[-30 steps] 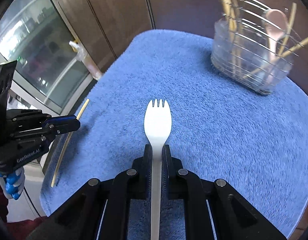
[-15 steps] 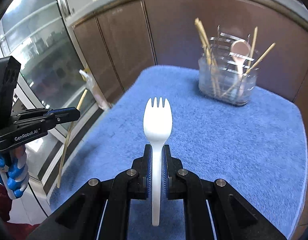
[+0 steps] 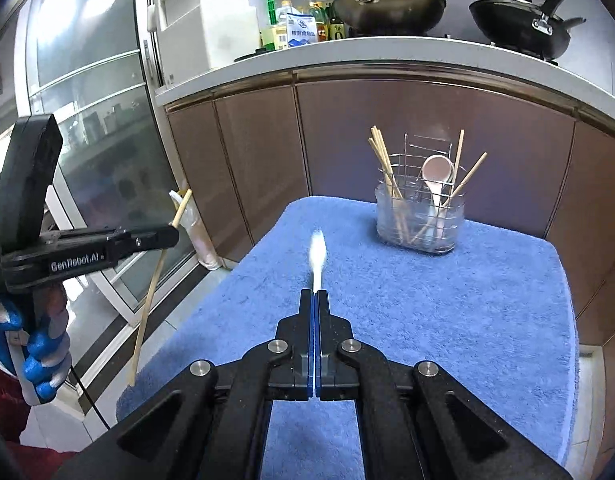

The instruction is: Organize utensils

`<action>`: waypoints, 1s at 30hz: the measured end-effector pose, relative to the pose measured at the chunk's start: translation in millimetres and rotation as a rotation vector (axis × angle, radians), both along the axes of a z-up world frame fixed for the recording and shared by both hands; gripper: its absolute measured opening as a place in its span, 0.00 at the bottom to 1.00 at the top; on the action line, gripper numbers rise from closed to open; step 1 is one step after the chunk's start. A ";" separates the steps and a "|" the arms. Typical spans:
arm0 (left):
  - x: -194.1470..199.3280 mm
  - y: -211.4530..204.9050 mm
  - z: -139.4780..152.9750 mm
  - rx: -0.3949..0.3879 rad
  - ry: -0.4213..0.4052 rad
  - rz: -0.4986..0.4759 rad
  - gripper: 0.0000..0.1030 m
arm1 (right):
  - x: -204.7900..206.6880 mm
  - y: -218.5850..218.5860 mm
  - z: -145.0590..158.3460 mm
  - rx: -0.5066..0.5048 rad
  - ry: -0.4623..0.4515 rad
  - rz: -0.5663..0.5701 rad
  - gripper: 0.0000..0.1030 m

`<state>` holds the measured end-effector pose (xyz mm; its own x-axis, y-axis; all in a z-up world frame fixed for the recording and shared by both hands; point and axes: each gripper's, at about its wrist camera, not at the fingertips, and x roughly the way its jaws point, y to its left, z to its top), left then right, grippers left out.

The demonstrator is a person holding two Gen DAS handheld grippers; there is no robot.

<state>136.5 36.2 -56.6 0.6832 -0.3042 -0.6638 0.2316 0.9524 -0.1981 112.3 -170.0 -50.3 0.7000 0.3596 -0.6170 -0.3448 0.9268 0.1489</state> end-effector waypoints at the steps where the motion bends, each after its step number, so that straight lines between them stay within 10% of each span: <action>1: -0.7 0.1 0.9 -0.006 -0.003 0.002 0.05 | -1.2 -1.1 -1.4 -0.001 0.006 0.000 0.00; 15: 32.7 44.4 -34.8 -0.097 0.066 0.042 0.05 | 108.5 56.5 -66.9 -0.088 0.302 0.147 0.31; 30: 67.4 85.5 -82.5 -0.203 0.150 0.039 0.05 | 220.7 135.2 -165.1 -0.304 0.490 0.169 0.42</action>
<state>203.9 121.7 -139.1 0.5956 -0.4170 -0.6865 0.1490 0.8972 -0.4157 332.9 -34.8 -215.4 0.2565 0.1978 -0.9461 -0.4492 0.8911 0.0645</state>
